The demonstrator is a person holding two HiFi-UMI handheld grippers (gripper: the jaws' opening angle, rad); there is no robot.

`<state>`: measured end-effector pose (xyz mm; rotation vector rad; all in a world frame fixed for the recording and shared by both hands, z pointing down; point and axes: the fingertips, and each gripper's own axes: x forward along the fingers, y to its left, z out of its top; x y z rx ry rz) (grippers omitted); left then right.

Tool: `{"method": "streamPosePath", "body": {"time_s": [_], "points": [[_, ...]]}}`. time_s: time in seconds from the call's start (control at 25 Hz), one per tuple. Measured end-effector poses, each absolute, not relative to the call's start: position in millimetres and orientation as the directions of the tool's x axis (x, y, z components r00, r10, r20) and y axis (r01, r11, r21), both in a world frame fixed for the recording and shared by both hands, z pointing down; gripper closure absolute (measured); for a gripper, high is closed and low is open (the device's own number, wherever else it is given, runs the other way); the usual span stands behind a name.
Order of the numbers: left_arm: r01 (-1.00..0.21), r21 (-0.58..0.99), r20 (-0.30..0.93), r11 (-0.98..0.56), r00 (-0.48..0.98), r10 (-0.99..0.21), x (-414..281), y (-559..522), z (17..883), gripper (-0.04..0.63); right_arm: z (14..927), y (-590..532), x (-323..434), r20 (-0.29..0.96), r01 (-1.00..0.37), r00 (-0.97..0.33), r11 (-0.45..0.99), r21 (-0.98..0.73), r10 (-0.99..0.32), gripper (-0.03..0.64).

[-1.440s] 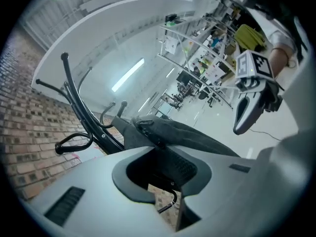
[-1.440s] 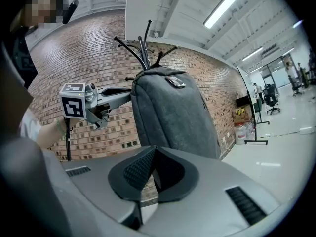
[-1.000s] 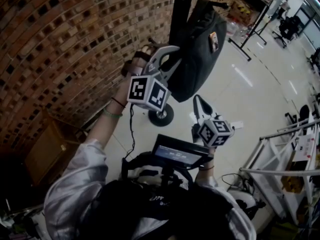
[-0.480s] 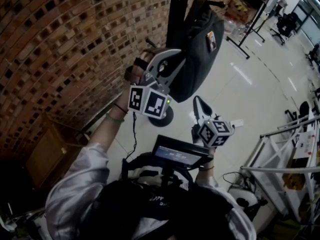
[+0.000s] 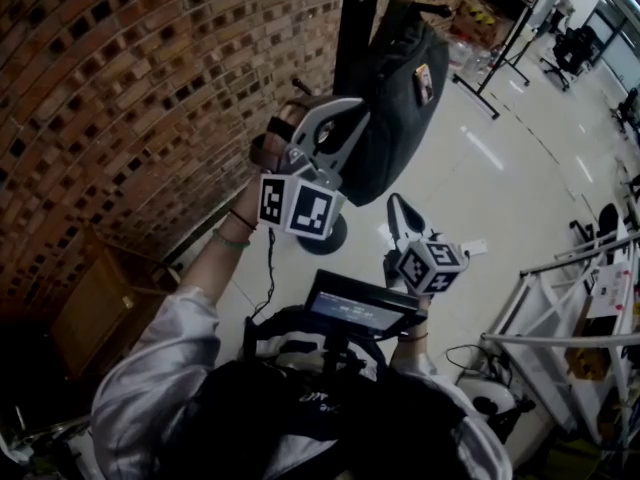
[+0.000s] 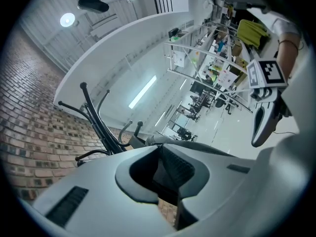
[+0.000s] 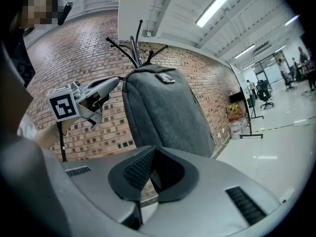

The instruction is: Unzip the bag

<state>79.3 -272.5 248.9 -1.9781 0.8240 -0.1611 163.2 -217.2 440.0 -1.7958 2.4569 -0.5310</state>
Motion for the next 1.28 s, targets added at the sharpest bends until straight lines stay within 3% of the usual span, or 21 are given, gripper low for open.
{"method": "streamPosePath", "body": {"time_s": [0.48,1.28], "points": [[-0.420,-0.862,-0.181,-0.285,0.780,-0.600,91,-281,242,0.557,447,-222,160,0.170,-0.912,-0.330,0.268,-0.309,-0.928,0.626],[-0.372,-0.856,-0.123,-0.358,0.821,-0.558,90,-282,251,0.578,458,-227,160,0.197,-0.906,-0.340,0.264,-0.331,-0.920,0.626]]}}
